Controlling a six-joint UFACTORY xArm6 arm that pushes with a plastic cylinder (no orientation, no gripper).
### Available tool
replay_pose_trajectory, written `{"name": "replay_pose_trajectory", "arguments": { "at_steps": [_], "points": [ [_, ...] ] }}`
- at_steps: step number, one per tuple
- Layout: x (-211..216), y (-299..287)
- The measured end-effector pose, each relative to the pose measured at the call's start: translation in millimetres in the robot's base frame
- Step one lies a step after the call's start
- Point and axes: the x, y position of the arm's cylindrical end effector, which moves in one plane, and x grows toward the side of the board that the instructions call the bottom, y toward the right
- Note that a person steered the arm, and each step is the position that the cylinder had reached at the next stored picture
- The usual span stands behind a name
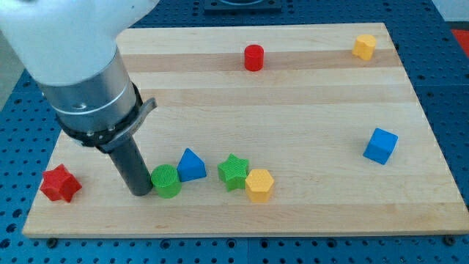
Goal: Move your arm towards the center right
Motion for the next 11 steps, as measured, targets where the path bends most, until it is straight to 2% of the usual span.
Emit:
{"name": "replay_pose_trajectory", "arguments": {
  "at_steps": [2,5,6,8,9,11],
  "points": [
    [0,70],
    [7,7],
    [-5,3],
    [-117,-2],
    [-136,79],
    [-143,245]
  ]
}}
